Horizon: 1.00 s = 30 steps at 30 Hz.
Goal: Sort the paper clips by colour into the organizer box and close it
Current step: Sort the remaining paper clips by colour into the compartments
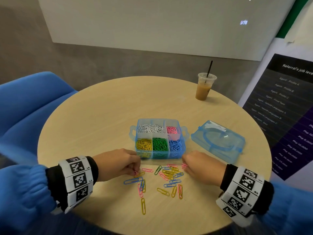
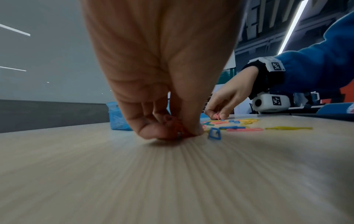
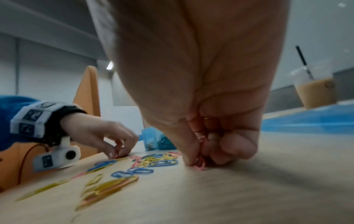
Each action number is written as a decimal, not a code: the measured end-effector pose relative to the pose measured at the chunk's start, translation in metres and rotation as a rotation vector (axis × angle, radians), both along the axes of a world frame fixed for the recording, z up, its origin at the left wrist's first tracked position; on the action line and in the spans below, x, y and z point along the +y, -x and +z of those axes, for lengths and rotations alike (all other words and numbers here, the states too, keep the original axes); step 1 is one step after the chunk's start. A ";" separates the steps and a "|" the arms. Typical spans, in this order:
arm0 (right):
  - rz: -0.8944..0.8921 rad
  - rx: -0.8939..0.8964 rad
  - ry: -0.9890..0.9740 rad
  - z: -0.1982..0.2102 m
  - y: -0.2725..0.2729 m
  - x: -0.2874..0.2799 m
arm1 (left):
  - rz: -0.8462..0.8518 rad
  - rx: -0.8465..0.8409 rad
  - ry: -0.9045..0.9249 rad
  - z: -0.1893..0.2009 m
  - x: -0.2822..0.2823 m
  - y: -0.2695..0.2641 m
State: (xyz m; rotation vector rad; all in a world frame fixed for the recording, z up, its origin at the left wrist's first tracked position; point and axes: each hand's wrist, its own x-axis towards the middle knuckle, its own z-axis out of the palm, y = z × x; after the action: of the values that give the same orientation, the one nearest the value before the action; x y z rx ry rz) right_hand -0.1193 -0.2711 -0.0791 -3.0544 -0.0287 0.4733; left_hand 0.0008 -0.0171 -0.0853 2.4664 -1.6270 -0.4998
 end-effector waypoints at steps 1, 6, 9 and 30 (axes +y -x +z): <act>0.000 0.037 -0.009 0.001 0.001 -0.002 | 0.007 0.000 -0.023 -0.001 0.000 0.000; 0.043 0.150 -0.087 0.009 0.004 -0.011 | 0.037 0.005 -0.119 -0.003 0.007 -0.002; 0.020 0.122 -0.298 0.027 -0.003 -0.022 | 0.046 0.075 -0.099 0.007 0.012 -0.002; -0.236 -0.507 -0.491 0.043 -0.019 -0.028 | 0.268 -0.144 0.015 0.088 -0.143 -0.051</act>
State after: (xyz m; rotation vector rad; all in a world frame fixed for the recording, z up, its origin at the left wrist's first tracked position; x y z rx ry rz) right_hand -0.1007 -0.2986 -0.0365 -2.5605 0.1674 -0.2886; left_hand 0.0515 -0.1598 0.0030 2.7077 -1.3071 -0.2778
